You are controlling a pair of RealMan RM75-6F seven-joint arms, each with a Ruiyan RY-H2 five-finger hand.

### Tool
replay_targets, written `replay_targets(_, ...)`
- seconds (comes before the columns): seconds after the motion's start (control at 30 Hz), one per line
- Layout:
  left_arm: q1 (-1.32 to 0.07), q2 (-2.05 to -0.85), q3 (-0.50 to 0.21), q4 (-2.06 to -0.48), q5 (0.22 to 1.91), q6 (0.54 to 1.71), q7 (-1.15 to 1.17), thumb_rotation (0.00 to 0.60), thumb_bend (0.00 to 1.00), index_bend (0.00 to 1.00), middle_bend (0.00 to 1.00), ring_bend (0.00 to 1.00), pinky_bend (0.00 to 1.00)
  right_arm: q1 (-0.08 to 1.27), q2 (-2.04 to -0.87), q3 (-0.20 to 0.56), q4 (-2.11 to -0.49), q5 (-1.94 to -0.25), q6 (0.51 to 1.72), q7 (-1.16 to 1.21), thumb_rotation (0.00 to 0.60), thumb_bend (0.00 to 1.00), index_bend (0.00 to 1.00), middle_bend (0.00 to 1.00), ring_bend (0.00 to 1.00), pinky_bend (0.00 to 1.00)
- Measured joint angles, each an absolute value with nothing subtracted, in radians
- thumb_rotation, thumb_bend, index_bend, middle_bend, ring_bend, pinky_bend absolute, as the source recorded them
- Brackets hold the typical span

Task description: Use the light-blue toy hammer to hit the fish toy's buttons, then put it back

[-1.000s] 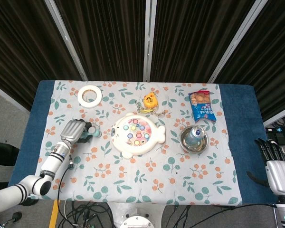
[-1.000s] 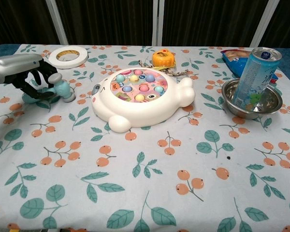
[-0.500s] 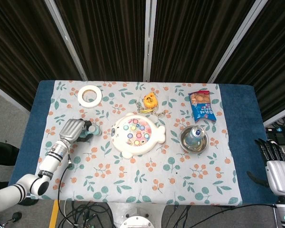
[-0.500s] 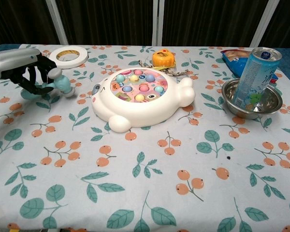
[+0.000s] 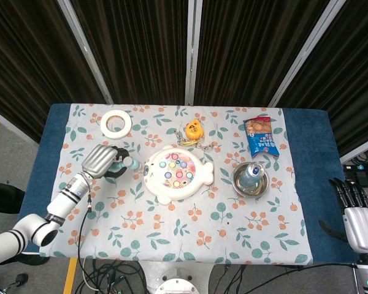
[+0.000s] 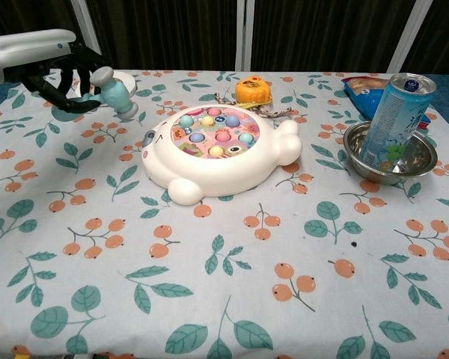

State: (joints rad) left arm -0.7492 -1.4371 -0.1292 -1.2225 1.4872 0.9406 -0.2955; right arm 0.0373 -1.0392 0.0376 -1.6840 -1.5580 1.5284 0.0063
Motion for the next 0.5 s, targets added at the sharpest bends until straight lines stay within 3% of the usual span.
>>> replay_targets(0.5,-0.929,-1.391,-0.186,-1.284,1.401,0.710,-0.120,0.600,0.56,0.56,0.63,0.53,0.71,0.010,-1.037,0.023,-1.705,-1.585,1.568,-0.010,0.600,0.08,0.00,0.08,0.00,0.00)
